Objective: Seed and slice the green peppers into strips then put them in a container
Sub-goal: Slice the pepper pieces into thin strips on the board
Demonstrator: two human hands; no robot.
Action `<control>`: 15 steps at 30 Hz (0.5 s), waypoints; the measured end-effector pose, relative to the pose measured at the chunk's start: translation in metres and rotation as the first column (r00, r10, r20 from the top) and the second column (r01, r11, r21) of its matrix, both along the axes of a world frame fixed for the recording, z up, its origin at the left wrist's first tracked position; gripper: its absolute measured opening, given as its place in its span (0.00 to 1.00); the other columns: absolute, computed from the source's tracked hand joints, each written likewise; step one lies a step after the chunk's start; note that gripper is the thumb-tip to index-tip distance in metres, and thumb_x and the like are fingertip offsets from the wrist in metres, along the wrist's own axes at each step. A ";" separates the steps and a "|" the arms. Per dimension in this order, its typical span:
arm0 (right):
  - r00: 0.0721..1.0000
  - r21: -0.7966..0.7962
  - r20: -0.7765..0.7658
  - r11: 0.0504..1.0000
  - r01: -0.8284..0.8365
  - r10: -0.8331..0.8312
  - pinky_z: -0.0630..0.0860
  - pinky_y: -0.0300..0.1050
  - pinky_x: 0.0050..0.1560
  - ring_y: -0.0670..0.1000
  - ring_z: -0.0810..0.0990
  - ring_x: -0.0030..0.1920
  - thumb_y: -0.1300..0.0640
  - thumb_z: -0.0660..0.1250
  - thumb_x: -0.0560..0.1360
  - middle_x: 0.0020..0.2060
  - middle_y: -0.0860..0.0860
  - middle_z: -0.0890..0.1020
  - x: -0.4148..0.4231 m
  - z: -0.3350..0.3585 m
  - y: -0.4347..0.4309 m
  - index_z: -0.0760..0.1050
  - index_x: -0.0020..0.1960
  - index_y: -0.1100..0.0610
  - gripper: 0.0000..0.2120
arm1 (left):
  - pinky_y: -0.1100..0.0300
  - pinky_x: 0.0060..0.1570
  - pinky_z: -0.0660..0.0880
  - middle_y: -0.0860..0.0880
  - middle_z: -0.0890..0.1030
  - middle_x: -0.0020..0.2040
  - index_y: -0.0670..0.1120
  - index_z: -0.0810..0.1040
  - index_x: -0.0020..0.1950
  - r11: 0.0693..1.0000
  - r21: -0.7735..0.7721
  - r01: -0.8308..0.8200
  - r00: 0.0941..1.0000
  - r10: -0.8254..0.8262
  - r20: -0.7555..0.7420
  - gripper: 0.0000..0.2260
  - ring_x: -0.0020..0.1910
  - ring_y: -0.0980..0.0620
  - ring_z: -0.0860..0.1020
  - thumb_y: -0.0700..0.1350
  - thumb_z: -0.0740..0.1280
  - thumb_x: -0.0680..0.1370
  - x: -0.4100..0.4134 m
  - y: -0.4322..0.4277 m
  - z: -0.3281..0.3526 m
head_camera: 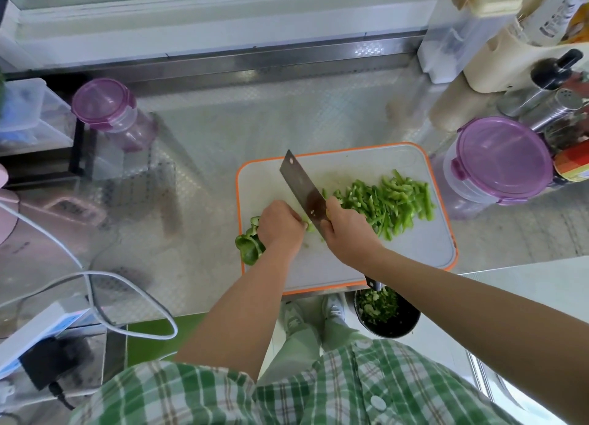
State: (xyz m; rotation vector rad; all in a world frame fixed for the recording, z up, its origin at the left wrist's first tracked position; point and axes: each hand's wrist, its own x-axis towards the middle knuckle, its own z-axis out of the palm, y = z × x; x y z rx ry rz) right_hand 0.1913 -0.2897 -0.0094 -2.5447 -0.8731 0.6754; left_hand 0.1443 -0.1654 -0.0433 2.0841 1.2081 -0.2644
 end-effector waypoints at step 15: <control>0.998 -0.191 0.056 0.981 0.011 0.000 0.67 0.48 0.32 0.58 0.72 0.34 0.62 0.56 0.80 0.34 0.52 0.70 -0.014 -0.013 0.012 0.61 0.57 0.59 0.07 | 0.58 0.36 0.72 0.48 0.84 0.41 0.48 0.85 0.42 1.000 0.019 0.017 1.000 -0.017 -0.011 0.02 0.44 0.46 0.82 0.44 0.73 0.71 0.001 0.000 -0.002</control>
